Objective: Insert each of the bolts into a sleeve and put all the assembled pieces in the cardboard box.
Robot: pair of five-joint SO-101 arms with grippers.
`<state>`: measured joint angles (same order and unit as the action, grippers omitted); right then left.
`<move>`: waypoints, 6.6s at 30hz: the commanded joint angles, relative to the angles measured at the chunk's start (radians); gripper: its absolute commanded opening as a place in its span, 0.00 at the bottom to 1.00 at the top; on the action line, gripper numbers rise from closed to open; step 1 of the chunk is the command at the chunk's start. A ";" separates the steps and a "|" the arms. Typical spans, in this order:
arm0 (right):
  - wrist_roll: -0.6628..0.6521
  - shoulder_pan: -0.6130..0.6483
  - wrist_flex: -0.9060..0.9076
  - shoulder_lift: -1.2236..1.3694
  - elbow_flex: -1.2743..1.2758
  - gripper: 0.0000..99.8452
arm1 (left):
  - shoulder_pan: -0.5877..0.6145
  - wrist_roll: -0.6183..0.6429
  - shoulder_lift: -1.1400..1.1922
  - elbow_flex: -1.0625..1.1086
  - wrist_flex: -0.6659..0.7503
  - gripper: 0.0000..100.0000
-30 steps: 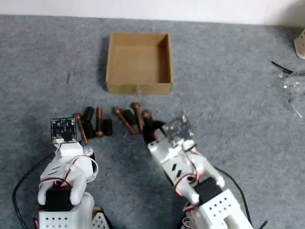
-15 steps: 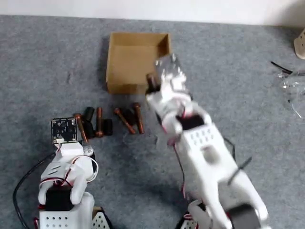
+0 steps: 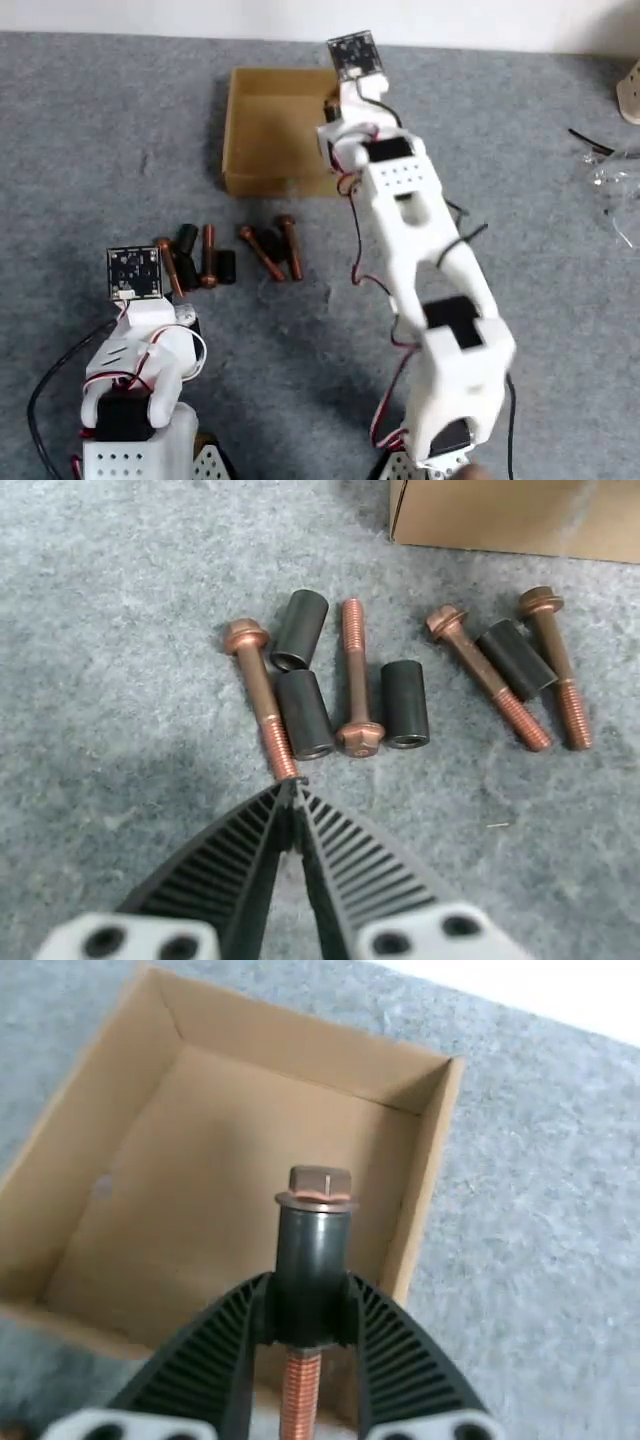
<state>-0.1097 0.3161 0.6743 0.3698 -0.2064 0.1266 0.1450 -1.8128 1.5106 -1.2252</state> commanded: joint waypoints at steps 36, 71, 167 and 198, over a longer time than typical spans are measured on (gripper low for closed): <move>-0.003 -0.050 0.443 0.513 -0.865 0.28 | 0.013 -0.005 -0.012 -0.002 0.021 0.00; 0.152 0.216 1.092 0.067 -1.302 0.28 | 0.013 -0.003 -0.010 0.028 0.086 0.00; 0.063 0.328 0.133 0.005 0.239 0.17 | 0.050 -0.003 -0.010 0.024 0.091 0.01; 0.175 0.289 0.042 0.038 0.245 0.09 | 0.047 -0.003 -0.010 0.024 0.091 0.01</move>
<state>0.0545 0.6414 0.7465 0.4281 0.0729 0.1665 0.1450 -1.8128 1.5505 -1.1546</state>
